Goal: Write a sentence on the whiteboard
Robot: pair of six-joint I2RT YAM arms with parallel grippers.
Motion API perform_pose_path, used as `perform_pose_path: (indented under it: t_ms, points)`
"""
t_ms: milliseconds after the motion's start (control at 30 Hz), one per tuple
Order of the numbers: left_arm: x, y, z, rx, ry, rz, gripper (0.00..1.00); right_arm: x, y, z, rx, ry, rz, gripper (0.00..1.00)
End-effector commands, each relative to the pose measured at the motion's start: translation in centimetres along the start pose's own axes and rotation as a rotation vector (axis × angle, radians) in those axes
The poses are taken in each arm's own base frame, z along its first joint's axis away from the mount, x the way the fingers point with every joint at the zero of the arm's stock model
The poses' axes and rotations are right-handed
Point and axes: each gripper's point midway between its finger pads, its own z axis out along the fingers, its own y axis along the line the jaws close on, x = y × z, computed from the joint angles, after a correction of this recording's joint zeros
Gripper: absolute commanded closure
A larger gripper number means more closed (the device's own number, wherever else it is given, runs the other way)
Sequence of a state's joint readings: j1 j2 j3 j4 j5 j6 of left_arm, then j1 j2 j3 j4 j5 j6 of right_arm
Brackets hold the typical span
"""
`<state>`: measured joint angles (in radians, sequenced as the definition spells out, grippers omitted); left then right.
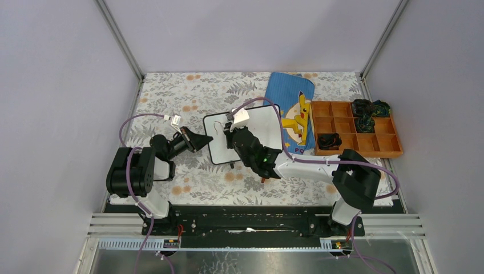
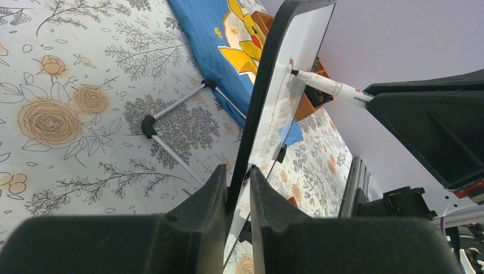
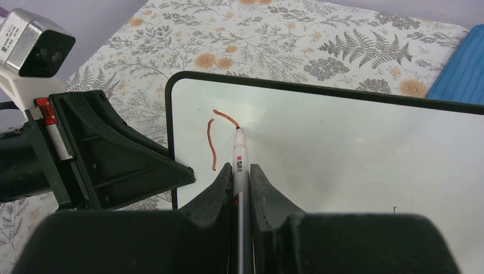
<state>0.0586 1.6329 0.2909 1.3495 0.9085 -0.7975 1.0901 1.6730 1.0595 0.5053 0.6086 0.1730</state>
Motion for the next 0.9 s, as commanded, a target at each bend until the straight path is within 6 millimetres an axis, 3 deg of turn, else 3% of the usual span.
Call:
perform_pose_path:
  t_ms: [0,867]
  points:
    - [0.4,0.1,0.2,-0.007,0.013,0.005,1.00,0.2,-1.9,-0.3,0.052,0.013,0.009,1.00]
    - [0.5,-0.1,0.2,-0.001,0.018,0.011,1.00,0.9,1.8,-0.1,-0.053,0.039,-0.002,1.00]
